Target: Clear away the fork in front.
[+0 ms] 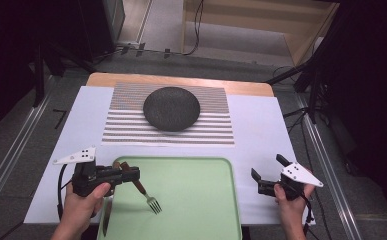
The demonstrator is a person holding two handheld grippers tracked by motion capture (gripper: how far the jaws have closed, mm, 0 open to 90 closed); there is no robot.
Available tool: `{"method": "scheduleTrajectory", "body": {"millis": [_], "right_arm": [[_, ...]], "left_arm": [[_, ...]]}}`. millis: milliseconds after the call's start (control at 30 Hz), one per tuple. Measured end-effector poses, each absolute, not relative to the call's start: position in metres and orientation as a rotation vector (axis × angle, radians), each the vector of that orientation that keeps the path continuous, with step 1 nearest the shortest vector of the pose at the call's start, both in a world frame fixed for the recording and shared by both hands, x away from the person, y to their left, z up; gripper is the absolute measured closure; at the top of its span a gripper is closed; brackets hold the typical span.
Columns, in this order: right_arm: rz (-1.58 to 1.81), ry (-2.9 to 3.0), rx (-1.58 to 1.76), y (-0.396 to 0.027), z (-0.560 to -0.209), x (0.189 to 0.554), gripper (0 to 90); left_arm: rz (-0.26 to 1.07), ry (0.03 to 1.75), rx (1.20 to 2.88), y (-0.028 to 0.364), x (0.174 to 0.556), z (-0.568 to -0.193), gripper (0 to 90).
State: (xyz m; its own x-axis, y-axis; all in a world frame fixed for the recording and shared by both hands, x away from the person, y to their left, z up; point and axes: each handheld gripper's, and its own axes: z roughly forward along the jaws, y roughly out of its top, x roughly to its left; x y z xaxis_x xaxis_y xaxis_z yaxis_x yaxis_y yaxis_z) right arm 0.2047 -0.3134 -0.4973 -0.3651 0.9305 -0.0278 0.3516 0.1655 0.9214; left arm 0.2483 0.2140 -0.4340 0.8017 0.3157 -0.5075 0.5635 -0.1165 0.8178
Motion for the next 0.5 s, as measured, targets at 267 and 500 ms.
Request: {"method": "scheduleTrajectory", "body": {"millis": [267, 500], "right_arm": [[1.169, 1.825, 1.233, -0.318, -0.504, 0.209, 0.0], [1.178, 1.818, 1.255, -0.323, -0.509, 0.213, 0.0]], "left_arm": [[-0.183, 0.768, 1.726, 0.22, 0.256, -0.442, 77.2], [-0.038, 0.825, 1.731, 0.221, 0.262, -0.456, 70.8]]}}
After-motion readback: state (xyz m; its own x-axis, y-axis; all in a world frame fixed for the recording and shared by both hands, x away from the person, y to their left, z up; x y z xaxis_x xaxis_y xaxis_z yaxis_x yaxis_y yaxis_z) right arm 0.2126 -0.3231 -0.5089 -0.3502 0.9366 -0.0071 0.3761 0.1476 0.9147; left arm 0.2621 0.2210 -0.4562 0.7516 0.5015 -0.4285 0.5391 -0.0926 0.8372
